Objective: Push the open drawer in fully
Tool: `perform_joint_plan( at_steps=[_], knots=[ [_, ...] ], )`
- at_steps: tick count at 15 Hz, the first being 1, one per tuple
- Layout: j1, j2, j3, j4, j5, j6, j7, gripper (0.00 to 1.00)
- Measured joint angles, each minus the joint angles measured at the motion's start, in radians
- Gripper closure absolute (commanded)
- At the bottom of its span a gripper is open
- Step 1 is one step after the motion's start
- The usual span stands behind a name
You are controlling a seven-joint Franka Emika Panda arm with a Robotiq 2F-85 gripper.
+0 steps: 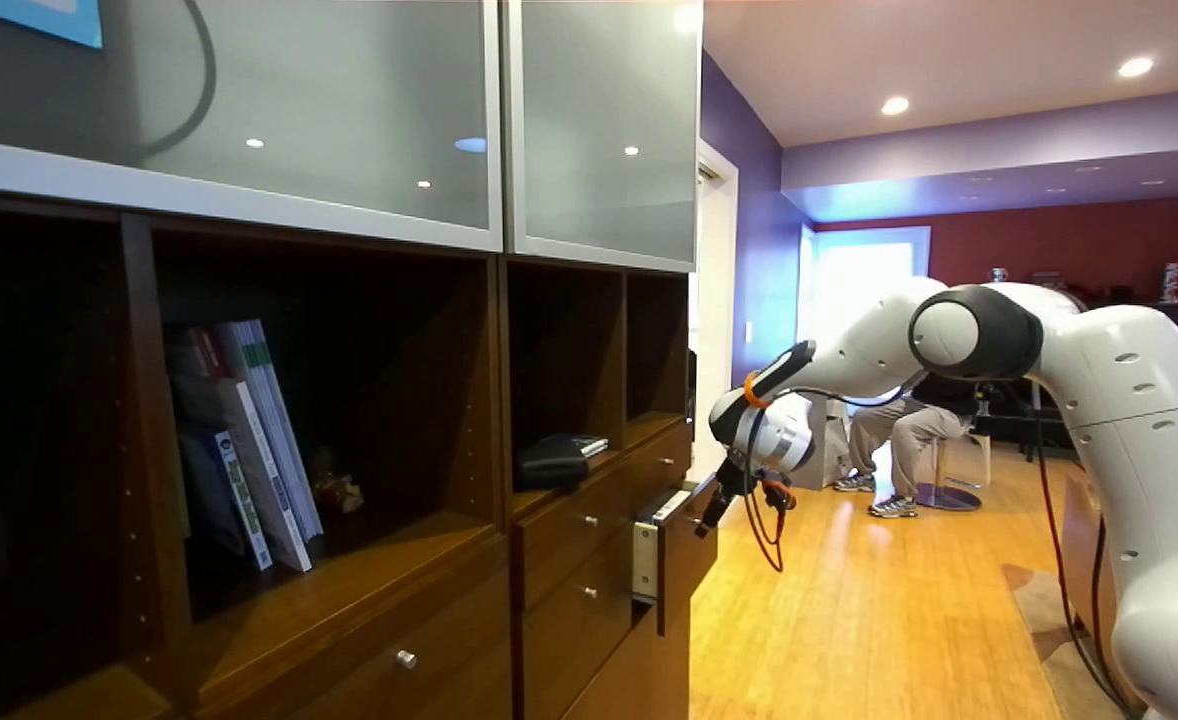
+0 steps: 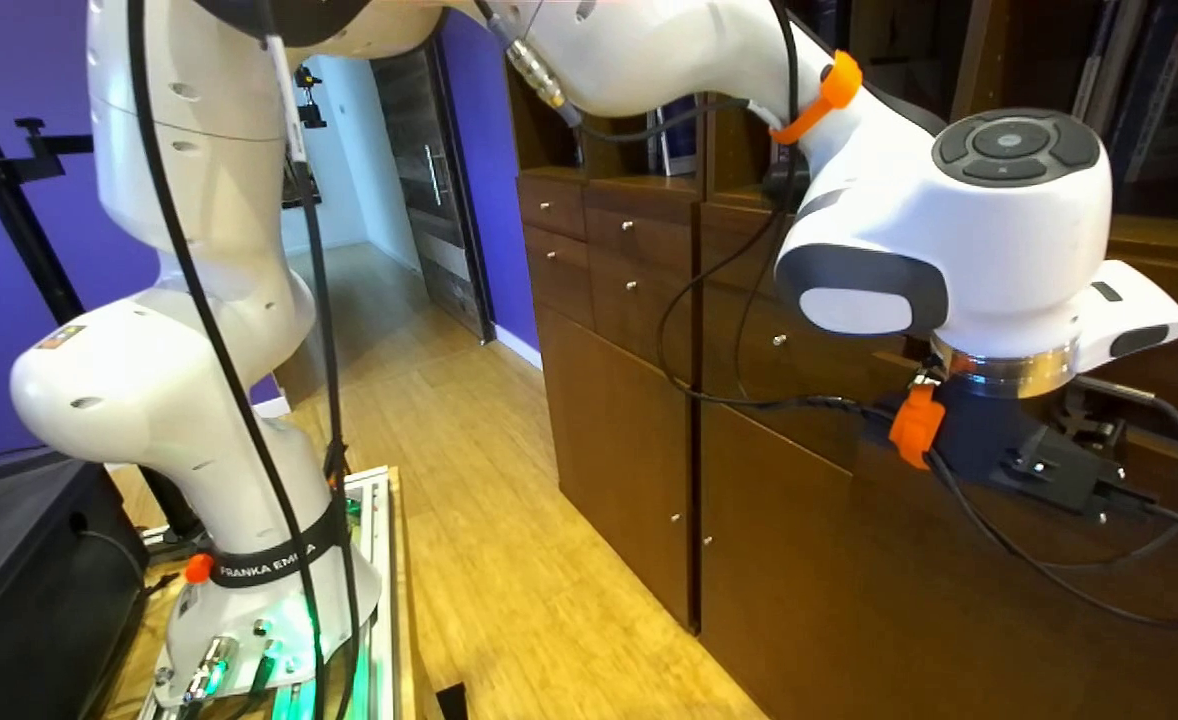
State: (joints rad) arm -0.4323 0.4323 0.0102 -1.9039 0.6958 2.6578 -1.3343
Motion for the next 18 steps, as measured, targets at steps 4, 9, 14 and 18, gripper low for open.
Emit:
perform_joint_plan(
  at_steps=[4,9,14,18],
  knots=[
    [-0.023,0.04,0.023,0.049,0.054,0.001,-0.039,0.0],
    [-0.037,0.084,0.048,0.106,0.148,0.001,-0.098,0.0],
    [-0.036,0.114,0.061,0.15,0.227,0.001,-0.142,0.0],
    [-0.03,0.132,0.054,0.164,0.248,0.001,-0.153,0.0]
  ],
)
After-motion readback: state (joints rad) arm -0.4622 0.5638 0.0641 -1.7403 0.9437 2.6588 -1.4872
